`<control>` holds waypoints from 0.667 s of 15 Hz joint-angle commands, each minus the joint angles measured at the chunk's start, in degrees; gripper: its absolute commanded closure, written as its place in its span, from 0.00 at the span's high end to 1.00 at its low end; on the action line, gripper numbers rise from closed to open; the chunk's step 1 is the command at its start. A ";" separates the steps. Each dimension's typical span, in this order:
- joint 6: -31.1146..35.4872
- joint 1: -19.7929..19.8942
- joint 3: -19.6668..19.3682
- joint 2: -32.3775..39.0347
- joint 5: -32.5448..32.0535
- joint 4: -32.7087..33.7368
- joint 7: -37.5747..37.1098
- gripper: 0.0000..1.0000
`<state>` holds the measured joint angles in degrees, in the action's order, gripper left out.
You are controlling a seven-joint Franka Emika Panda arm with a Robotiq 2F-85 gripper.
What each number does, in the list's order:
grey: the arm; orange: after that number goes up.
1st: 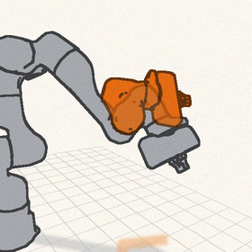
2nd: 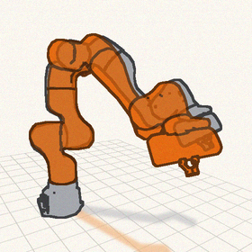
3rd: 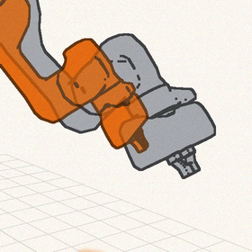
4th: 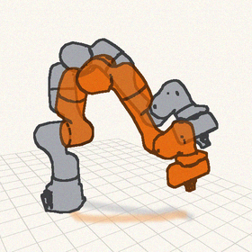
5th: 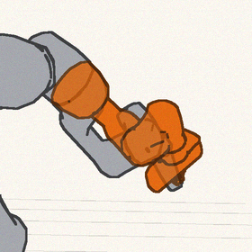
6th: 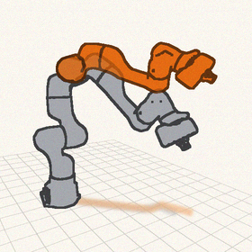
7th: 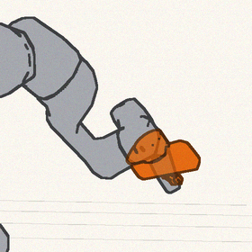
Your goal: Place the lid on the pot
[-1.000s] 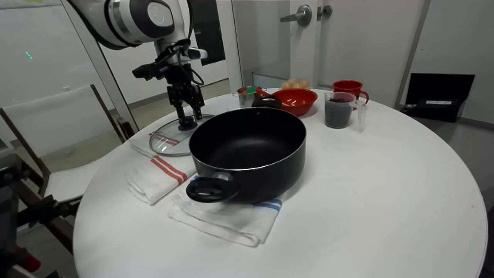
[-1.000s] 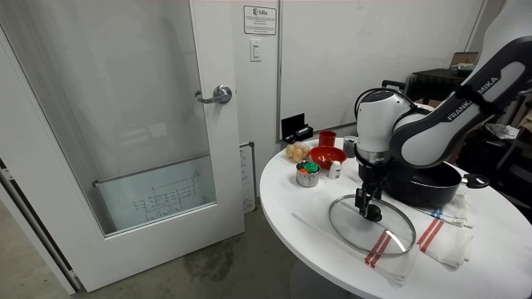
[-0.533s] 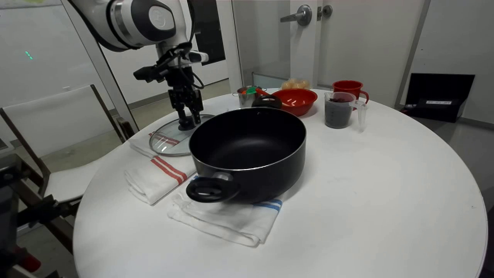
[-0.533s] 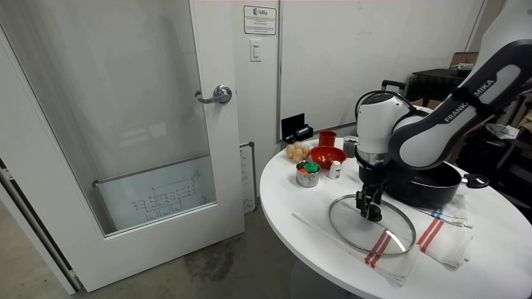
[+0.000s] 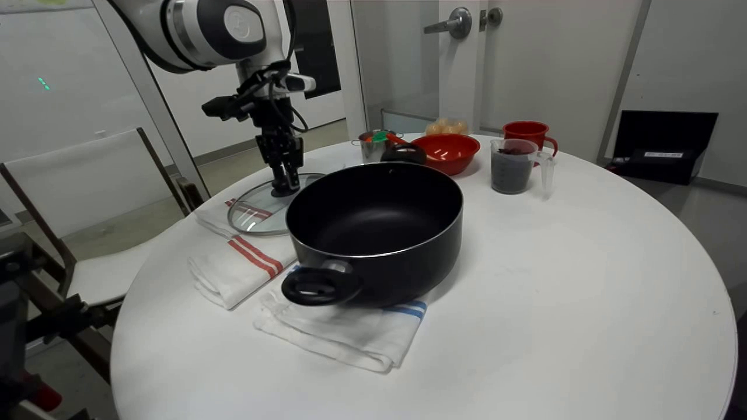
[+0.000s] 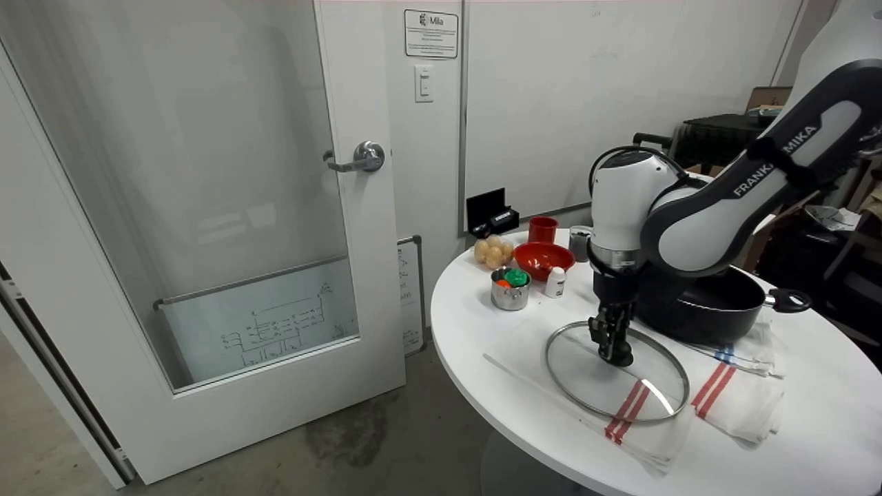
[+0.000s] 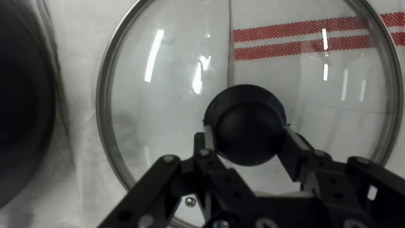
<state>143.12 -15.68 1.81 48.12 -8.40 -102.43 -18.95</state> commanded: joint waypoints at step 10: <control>-3.28 0.19 0.27 -5.21 3.11 -1.62 1.38 0.25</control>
<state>142.34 -15.63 1.86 46.81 -7.03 -102.53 -18.91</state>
